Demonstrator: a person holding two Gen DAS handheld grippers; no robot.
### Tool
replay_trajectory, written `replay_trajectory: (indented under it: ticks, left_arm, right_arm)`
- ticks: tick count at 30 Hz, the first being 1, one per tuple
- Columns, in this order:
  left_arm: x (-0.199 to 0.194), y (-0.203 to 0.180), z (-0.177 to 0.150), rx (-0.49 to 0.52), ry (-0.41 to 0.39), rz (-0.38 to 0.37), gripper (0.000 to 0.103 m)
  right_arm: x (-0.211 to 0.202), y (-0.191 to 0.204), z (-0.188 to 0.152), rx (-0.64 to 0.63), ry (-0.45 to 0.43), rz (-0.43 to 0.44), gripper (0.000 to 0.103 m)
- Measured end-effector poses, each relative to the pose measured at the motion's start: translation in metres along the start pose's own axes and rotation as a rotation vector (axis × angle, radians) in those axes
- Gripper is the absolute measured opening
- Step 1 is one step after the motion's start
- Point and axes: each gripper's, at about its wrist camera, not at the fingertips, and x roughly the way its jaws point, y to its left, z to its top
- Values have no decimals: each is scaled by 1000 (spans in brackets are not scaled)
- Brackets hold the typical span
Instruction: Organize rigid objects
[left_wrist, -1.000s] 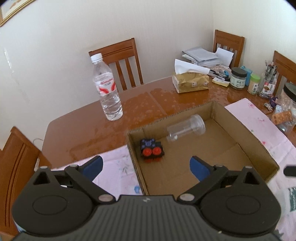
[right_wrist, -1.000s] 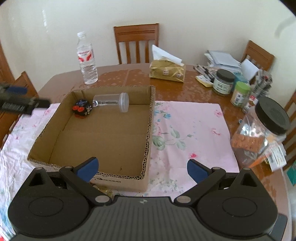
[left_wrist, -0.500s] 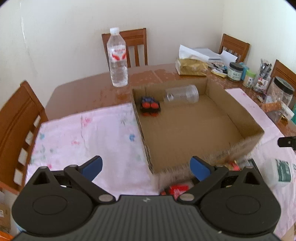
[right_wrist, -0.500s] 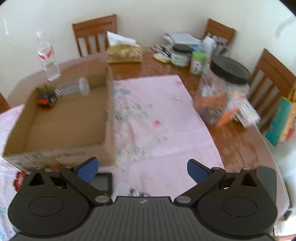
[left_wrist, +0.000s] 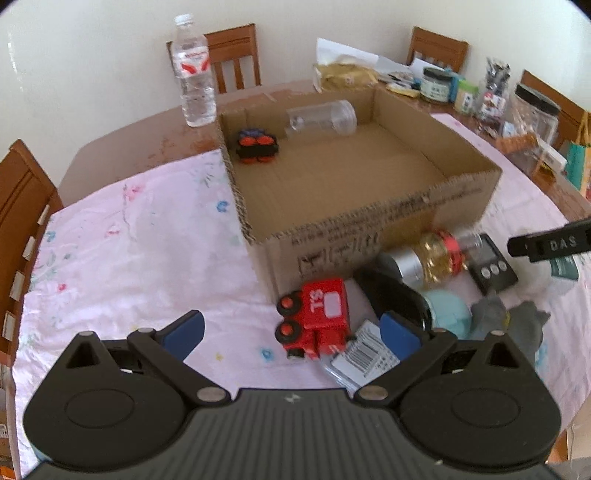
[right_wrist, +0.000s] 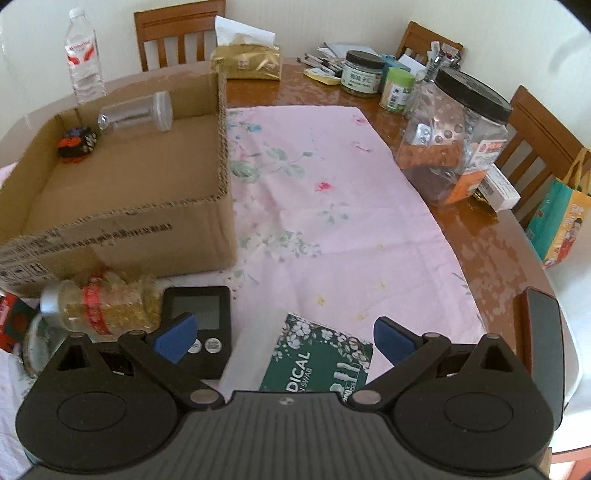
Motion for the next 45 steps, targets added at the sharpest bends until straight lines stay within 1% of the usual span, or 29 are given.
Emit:
replay_trajectory:
  ticks: [5, 8, 14, 16, 19, 23, 30, 33, 36, 39, 45]
  left_arm:
    - [7, -6, -4, 21, 38, -27, 101]
    - [13, -6, -4, 17, 49, -25, 101]
    - [24, 2, 0, -26, 64, -17, 101]
    - [29, 4, 2, -38, 67, -14, 101]
    - [36, 9, 5, -68, 74, -13, 101]
    - [48, 13, 6, -95, 88, -21, 101]
    - [55, 21, 2, -106, 117, 26, 101]
    - [56, 32, -5, -109, 135, 56, 102]
    - [55, 44, -9, -131, 135, 35, 102]
    - [55, 46, -10, -119, 125, 22, 103]
    - [55, 44, -11, -125, 109, 23, 103]
  right_arm:
    - [1, -12, -9, 14, 21, -28, 103]
    - [0, -22, -15, 37, 38, -7, 103]
    - [7, -27, -34, -31, 88, 5, 103]
    - [9, -30, -38, -28, 94, 15, 103]
    - [11, -34, -39, -6, 107, 37, 103]
    - [13, -32, -37, -8, 107, 43, 103]
    - [15, -34, -33, -10, 116, 63, 103]
    - [16, -36, -33, -9, 118, 77, 103]
    - [17, -36, -33, -14, 113, 87, 103]
    - [18, -36, -33, -26, 103, 96, 103]
    - [16, -38, -41, -64, 31, 122, 103]
